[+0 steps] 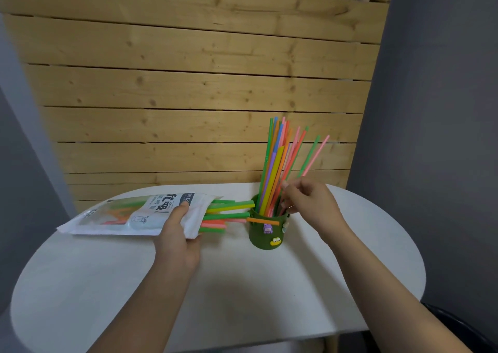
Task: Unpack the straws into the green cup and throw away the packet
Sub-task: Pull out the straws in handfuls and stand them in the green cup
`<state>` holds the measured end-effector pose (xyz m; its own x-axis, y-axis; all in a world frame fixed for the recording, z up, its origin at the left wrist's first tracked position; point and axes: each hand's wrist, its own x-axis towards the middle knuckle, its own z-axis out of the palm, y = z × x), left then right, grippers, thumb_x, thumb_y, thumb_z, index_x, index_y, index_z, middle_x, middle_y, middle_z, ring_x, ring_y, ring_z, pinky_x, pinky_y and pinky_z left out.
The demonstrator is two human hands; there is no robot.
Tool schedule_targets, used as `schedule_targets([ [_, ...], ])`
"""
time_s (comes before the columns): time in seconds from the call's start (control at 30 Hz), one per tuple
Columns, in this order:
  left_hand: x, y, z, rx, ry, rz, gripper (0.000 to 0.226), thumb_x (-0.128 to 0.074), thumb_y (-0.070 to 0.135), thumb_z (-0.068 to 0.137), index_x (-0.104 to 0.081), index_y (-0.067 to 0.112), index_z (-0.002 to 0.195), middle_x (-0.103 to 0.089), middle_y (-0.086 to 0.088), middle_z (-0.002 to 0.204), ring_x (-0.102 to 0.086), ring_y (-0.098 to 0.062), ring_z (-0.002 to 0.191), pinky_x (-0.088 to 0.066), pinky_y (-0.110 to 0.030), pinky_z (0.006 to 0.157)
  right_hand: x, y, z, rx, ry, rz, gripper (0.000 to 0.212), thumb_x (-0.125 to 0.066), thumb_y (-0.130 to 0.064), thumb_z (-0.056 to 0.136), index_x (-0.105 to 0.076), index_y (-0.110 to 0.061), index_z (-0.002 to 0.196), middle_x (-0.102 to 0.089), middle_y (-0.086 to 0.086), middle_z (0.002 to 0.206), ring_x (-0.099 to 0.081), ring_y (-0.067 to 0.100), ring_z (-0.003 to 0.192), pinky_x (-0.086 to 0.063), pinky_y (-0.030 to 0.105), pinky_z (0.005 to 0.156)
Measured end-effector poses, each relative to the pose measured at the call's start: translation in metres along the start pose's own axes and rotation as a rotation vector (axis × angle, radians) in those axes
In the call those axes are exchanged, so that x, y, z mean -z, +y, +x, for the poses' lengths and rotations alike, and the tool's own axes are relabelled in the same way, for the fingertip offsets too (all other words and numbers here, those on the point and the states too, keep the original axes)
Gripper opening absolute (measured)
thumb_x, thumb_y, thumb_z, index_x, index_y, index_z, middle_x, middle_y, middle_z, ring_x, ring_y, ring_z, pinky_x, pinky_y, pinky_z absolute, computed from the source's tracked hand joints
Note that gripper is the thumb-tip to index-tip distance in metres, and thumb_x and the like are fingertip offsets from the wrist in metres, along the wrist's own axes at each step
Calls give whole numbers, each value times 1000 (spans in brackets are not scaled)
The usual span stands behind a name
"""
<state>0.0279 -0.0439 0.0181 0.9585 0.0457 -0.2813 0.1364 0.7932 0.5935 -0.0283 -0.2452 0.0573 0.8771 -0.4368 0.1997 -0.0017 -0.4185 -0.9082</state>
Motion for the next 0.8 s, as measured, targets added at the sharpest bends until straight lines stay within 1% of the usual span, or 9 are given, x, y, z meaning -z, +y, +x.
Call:
schedule_targets([
  [0.13, -1, 0, -3, 6, 7, 8, 55, -60, 5, 91, -44, 16, 142, -59, -10, 139, -58, -27, 126, -46, -46, 105, -1, -6, -12, -108, -318, 11, 39, -47, -44, 93, -62, -10, 104, -68, 16, 100, -68, 25, 79, -57, 38, 73],
  [0.23, -1, 0, -4, -6, 18, 22, 56, -61, 5, 91, -45, 16, 143, -59, -9, 139, -58, -27, 126, -46, -48, 105, -11, -6, -23, -182, -461, 14, 42, -39, -48, 94, -54, -14, 115, -62, 11, 109, -68, 16, 72, -57, 31, 58],
  [0.3, -2, -3, -6, -17, 13, 39, 55, -62, 6, 90, -46, 17, 142, -60, -8, 138, -59, -26, 125, -45, -48, 105, -17, -7, -26, -177, -389, 15, 40, -39, -48, 94, -55, -16, 110, -62, 6, 101, -67, 14, 70, -54, 28, 55],
  [0.43, -5, -7, -11, -23, -7, 48, 55, -63, 7, 90, -48, 17, 141, -61, -7, 137, -59, -26, 124, -46, -49, 105, -18, -7, -26, 24, -166, -169, 26, -44, -43, 94, -56, -21, 99, -59, -9, 78, -60, 4, 56, -48, 16, 50],
  [0.47, -6, -8, -12, -23, -12, 46, 55, -63, 7, 90, -47, 18, 141, -61, -7, 136, -60, -26, 124, -46, -49, 105, -19, -8, -27, 52, -149, -180, 25, -44, -43, 94, -57, -22, 99, -58, -10, 77, -59, 4, 57, -49, 17, 52],
  [0.57, -9, -13, -17, -25, -25, 44, 55, -64, 8, 89, -47, 18, 141, -61, -8, 136, -60, -26, 123, -48, -48, 103, -25, -8, -30, 37, -172, -135, 34, -40, -49, 93, -57, -21, 101, -63, -3, 88, -64, 16, 80, -50, 33, 74],
  [0.63, -11, -17, -20, -16, -33, 46, 56, -64, 8, 89, -47, 17, 141, -61, -9, 135, -61, -26, 121, -52, -46, 97, -32, -8, -34, 2, -192, -91, 38, -37, -54, 92, -56, -22, 102, -62, -3, 91, -63, 22, 88, -48, 35, 77],
  [0.73, -14, -23, -25, -6, -41, 52, 58, -63, 9, 89, -44, 17, 143, -61, -10, 135, -61, -28, 121, -57, -39, 83, -43, -7, -38, 9, -164, -94, 37, -40, -53, 92, -55, -22, 106, -57, -12, 85, -59, 13, 85, -46, 26, 71],
  [0.8, -15, -27, -29, 3, -47, 60, 55, -62, 8, 90, -46, 16, 142, -61, -12, 134, -61, -29, 120, -57, -38, 80, -47, -6, -39, 58, -129, -149, 33, -44, -47, 92, -55, -21, 108, -53, -15, 84, -54, 4, 79, -42, 15, 62],
])
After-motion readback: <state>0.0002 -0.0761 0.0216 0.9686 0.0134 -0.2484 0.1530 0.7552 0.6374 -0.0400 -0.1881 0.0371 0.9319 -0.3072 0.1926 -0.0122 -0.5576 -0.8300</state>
